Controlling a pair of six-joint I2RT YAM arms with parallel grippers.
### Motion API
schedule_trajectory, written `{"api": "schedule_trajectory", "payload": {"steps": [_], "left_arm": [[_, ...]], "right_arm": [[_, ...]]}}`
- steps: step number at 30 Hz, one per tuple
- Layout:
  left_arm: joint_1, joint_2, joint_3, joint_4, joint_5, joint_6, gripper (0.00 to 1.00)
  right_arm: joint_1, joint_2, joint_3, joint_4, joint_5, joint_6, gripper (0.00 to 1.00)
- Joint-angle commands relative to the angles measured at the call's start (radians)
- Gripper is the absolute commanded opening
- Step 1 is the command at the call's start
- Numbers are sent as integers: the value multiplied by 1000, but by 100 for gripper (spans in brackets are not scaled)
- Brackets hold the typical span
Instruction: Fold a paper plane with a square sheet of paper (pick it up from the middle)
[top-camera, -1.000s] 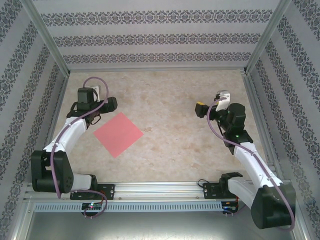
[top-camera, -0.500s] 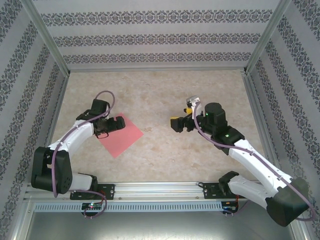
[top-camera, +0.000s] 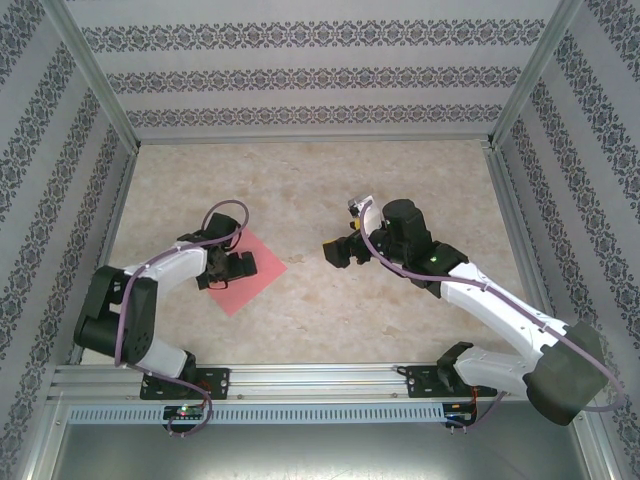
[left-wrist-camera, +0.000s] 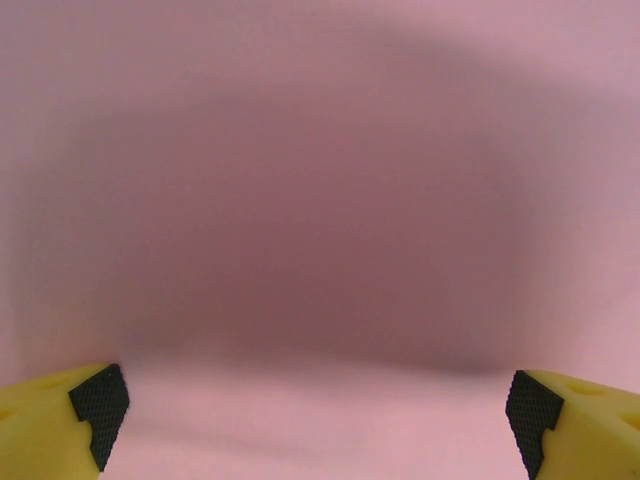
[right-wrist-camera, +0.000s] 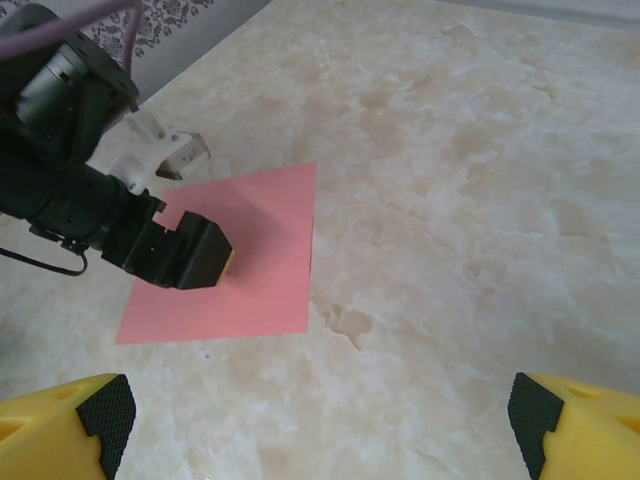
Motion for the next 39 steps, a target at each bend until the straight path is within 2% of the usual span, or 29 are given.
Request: {"api": "schedule_trajectory", "payload": {"steps": [1, 11, 15, 25, 34, 39], "left_arm": [[-27, 57, 46, 33, -10, -27, 100], [-139, 248, 179, -8, -10, 78, 100], [-214, 321, 275, -63, 5, 162, 100], [-381, 475, 476, -122, 41, 244, 100], [-450, 581, 649, -161, 66, 265, 100], [-461, 581, 685, -151, 105, 286, 100]], "right_arm": [[10, 1, 26, -19, 40, -25, 98], [-32, -55, -12, -60, 75, -33, 98], [-88, -83, -22, -96, 53, -28, 98], [-276, -137, -37, -238, -41, -32, 98], [-319, -172, -87, -279, -91, 18, 98], [-319, -176, -103, -295, -99, 57, 98]]}}
